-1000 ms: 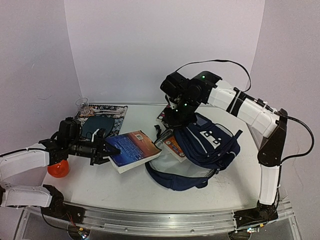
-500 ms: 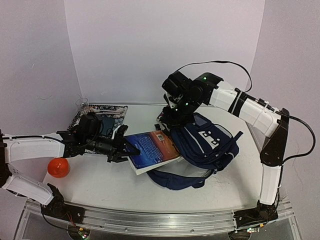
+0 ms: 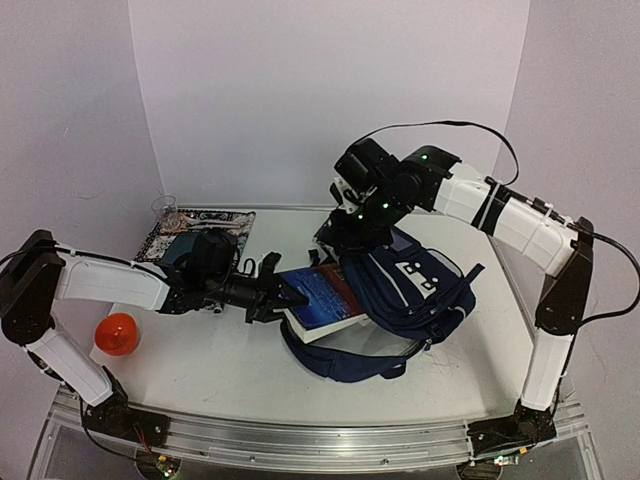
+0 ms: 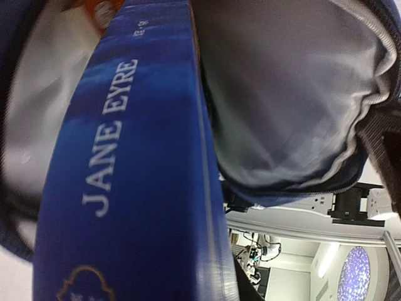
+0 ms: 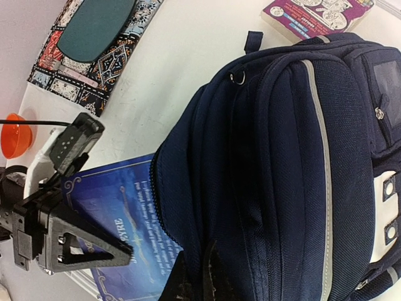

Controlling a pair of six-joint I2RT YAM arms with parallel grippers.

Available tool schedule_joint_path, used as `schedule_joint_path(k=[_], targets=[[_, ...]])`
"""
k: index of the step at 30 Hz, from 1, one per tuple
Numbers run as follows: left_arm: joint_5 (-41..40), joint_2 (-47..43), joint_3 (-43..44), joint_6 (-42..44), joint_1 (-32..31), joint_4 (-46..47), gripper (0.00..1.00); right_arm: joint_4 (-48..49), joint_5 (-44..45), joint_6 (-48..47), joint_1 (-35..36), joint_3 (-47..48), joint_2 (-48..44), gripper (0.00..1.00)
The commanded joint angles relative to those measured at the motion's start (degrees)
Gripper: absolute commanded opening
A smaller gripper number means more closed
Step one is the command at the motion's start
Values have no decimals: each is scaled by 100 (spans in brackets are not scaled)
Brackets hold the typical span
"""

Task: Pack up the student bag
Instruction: Place the book in the largest pocket of the bag.

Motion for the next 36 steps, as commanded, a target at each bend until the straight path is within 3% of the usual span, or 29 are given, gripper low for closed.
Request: schedule_joint_path(k=[1, 10, 28, 36], targets=[[-29, 82, 710, -186, -132, 1788, 0, 755, -400, 3, 72, 53, -544, 0], [-199, -312, 666, -357, -181, 1866, 0, 813, -363, -3, 66, -83, -639, 0], [-1475, 1737, 1709, -253, -692, 2194, 0, 1175, -675, 161, 79, -414, -816, 0], [-2570, 2138, 1943, -117, -827, 2185, 15, 1277, -606, 246, 78, -837, -1069, 0]])
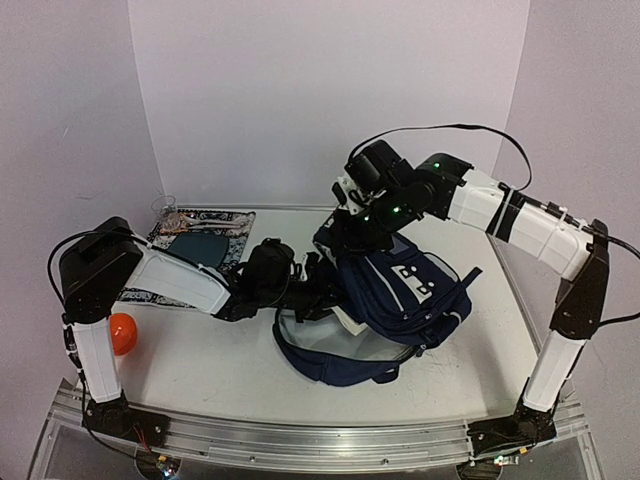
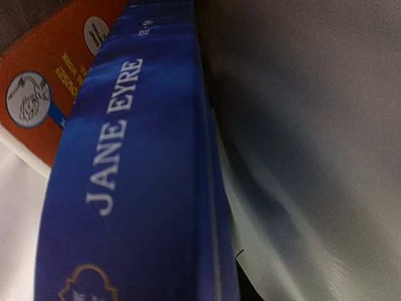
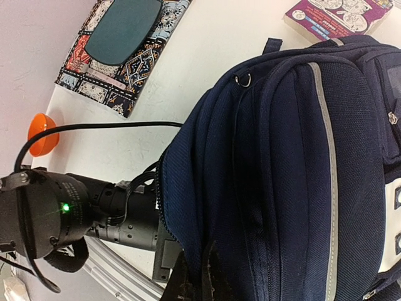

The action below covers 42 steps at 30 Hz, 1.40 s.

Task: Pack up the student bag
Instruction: Place the book in the largest pocket of the bag.

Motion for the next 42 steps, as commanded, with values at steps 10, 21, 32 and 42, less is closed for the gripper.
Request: schedule_joint_path(k=[10, 21, 32, 42], targets=[[-1463, 132, 607, 915, -285, 550, 43, 556, -48, 88, 86, -280, -713, 0], [-2215, -541, 169, 1664, -403, -482, 60, 471, 373, 110, 87, -662, -940, 0], [-2274, -1024, -121, 1790, -447, -1054, 53, 404, 531, 119, 85, -829, -1006, 0], [-1642, -318, 532, 1491, -793, -1061, 27, 332, 644, 100, 77, -1018, -989, 0]])
